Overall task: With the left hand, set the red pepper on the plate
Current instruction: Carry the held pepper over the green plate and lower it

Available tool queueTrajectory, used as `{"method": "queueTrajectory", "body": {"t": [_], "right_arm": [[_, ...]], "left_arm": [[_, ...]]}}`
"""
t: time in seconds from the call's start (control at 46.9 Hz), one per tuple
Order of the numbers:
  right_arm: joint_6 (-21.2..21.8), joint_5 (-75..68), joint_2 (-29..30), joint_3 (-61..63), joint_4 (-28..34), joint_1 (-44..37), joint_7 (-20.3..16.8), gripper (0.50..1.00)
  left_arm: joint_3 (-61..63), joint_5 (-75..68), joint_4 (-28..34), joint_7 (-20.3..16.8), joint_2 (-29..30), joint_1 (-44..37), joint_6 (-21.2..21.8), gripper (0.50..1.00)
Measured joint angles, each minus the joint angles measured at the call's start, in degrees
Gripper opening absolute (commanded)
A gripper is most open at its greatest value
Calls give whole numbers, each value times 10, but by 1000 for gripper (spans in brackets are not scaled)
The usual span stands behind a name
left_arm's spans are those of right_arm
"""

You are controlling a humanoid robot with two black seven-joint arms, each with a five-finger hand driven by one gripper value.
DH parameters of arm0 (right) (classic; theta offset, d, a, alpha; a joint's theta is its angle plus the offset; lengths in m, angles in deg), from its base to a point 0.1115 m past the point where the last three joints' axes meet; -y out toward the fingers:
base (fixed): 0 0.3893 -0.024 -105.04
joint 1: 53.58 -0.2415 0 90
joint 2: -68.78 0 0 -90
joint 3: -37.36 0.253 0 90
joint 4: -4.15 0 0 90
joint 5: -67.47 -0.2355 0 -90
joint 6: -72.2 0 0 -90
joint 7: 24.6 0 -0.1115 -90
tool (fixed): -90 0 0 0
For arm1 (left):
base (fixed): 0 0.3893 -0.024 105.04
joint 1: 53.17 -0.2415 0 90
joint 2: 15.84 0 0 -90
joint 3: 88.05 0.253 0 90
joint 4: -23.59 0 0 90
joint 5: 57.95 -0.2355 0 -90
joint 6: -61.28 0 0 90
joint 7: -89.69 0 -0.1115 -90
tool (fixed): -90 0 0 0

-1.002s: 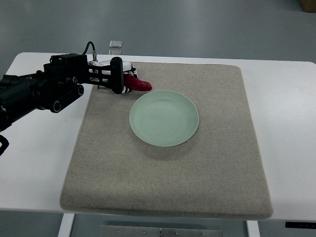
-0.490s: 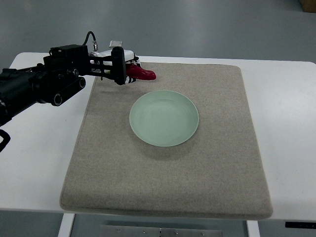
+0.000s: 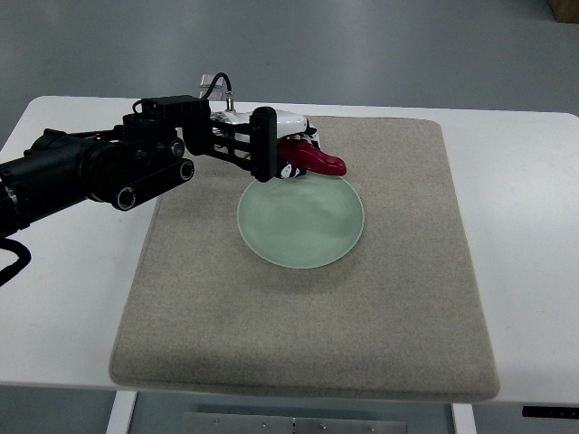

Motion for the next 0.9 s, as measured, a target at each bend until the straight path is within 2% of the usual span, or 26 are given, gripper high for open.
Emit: {"method": "queueTrajectory", "body": {"t": [0.426, 0.895], "right_arm": [[0, 0, 0, 0, 0, 0, 0, 928], [0, 0, 0, 0, 0, 0, 0, 928]], "left_arm": [[7, -3, -22, -2, 4, -5, -12, 500], [11, -10, -49, -4, 6, -8, -56, 501]]}}
